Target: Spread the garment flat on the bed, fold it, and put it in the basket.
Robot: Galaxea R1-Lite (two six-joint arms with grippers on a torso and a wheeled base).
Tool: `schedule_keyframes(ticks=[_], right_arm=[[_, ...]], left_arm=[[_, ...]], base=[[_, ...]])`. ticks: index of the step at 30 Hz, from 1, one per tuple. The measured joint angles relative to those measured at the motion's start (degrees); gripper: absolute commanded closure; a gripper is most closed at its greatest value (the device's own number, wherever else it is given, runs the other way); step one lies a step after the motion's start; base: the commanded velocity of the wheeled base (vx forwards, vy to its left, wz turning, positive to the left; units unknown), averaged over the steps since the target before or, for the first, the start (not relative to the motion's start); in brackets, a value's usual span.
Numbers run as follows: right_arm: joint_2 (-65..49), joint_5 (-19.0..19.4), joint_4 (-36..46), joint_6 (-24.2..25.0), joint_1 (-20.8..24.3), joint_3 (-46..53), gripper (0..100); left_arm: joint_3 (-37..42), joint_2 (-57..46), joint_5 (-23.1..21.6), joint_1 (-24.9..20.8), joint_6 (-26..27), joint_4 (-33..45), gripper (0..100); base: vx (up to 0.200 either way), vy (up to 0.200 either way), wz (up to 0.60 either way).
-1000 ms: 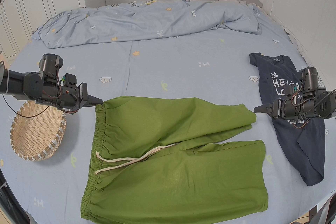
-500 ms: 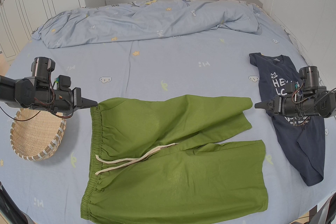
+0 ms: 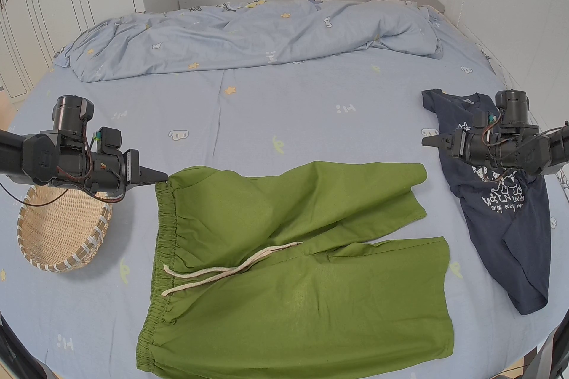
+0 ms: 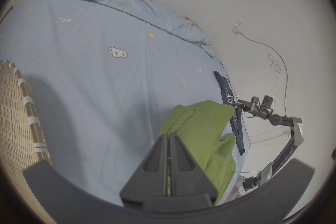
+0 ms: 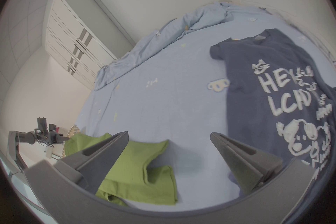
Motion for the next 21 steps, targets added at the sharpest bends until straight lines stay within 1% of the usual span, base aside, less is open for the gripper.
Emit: schedule_keyframes(ticks=[4,7,11,16,21], right_arm=[[4.1,3.7,-0.4,2.4,1.3,-5.2,0],[5.9,5.5,-4.1,3.8,3.1,-6.5,0],[7.2,6.3,-6.8,4.9,5.9,-6.1,0],[8.4,6.7,-9.0,5.0,9.0,-3.4,0],[8.4,6.8,-8.9,5.0,10.3,0.8,0]], left_arm=[[1.3,-0.4,0.1,-1.1,0.4,0.0,100],[2.0,-0.6,0.2,-1.8,0.6,0.0,100],[2.5,-0.7,0.3,-2.7,0.7,0.0,100],[2.7,-0.7,0.3,-3.0,0.8,-0.1,100],[2.4,-0.4,0.3,-2.5,0.7,-0.1,100]], base=[[0.0,0.0,0.0],[0.0,0.0,0.0],[0.0,0.0,0.0],[0.0,0.0,0.0],[0.0,0.0,0.0]])
